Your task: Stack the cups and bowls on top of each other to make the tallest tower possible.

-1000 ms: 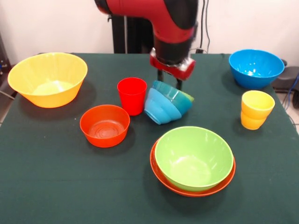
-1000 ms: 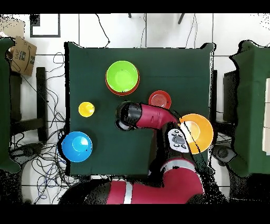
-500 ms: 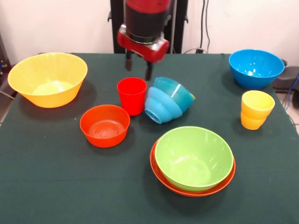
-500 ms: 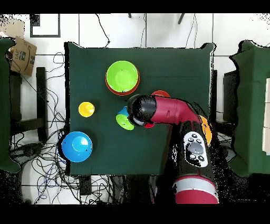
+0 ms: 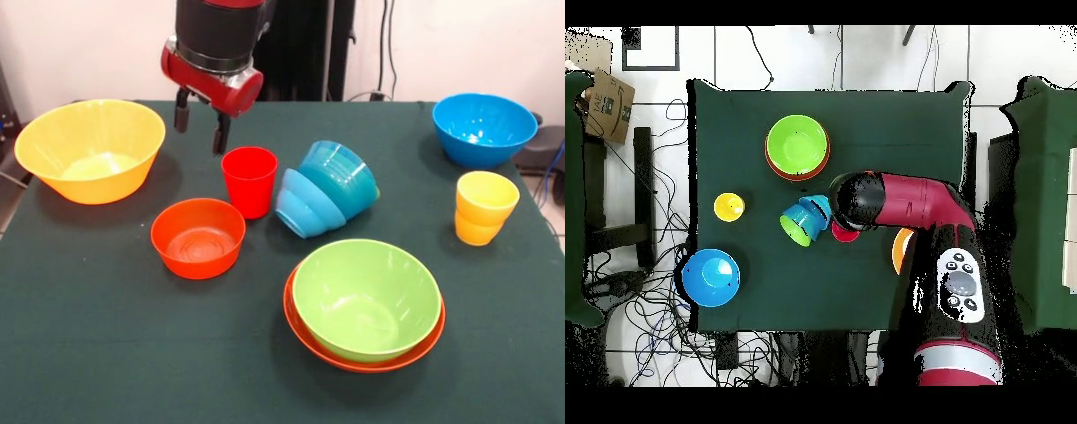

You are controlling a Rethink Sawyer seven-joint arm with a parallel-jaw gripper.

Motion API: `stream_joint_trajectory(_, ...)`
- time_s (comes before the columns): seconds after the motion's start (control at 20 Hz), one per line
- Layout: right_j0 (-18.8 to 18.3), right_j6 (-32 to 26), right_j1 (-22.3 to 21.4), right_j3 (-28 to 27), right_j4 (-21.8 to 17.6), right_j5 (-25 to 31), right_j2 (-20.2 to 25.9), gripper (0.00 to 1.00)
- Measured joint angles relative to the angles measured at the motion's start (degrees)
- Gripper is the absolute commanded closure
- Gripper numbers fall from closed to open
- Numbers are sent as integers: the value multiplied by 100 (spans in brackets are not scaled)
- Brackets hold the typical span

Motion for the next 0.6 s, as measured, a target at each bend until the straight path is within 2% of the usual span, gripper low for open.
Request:
stream_joint_trajectory(0.35,2,0,65,-26,-27,-241,33,0)
stream_joint_trajectory(0.6,44,0,306,24,-26,-1093,35,0)
